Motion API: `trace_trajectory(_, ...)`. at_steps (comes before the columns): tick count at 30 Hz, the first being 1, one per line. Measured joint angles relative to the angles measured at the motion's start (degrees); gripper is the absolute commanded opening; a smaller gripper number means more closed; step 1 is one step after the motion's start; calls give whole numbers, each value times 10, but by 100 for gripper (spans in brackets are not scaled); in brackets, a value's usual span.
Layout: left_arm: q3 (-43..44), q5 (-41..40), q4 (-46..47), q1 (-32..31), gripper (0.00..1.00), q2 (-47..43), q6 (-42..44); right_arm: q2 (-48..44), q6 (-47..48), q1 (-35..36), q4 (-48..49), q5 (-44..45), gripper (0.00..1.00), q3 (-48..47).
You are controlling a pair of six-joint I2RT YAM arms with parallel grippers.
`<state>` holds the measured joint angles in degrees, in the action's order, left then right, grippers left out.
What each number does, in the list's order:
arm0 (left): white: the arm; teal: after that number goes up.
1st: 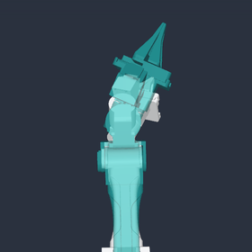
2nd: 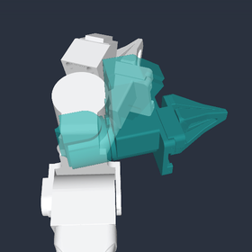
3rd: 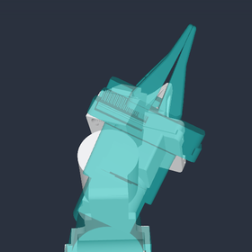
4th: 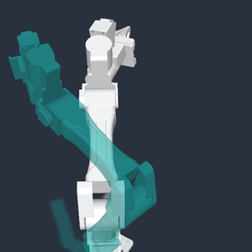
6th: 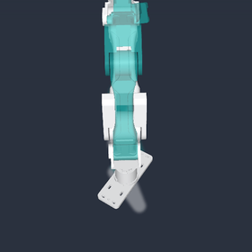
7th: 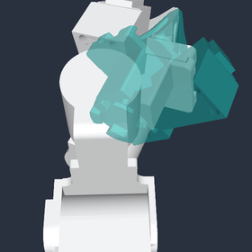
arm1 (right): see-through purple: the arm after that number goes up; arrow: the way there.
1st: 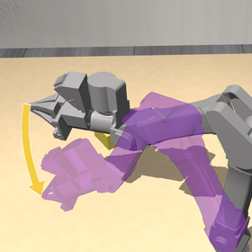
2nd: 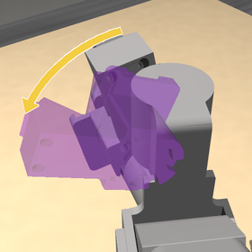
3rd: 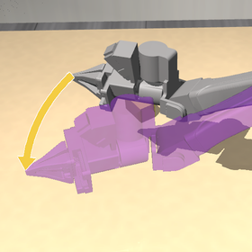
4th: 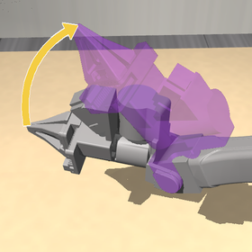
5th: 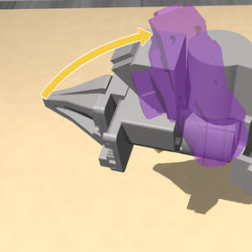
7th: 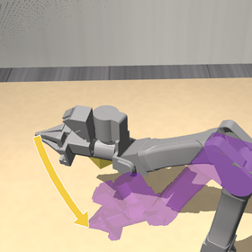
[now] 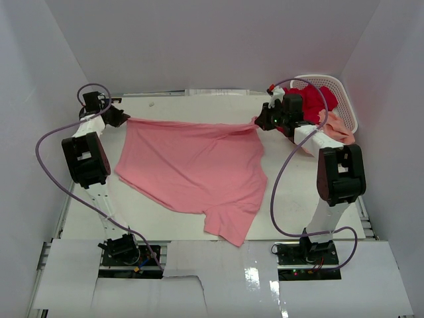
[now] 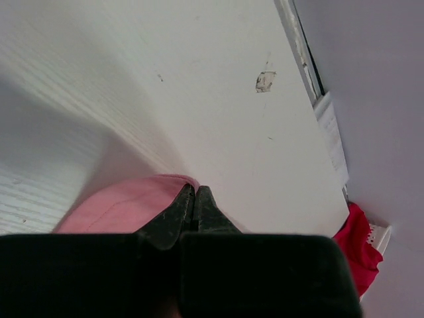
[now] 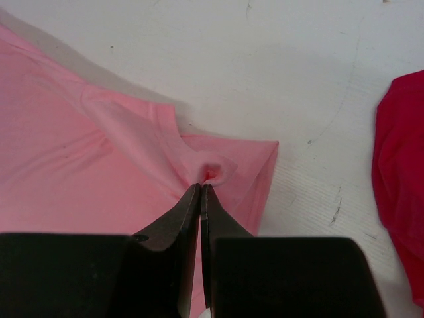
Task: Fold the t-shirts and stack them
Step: Grap the side of the flattened tshirt furthest away from the robot with both arms
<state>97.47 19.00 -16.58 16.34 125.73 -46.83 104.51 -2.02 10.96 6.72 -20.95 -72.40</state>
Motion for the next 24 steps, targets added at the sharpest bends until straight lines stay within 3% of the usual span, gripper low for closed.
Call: trace_trajectory(24, -24, 41, -1, 52, 0, -23, -19, -45, -21, -4, 23, -24, 8, 65)
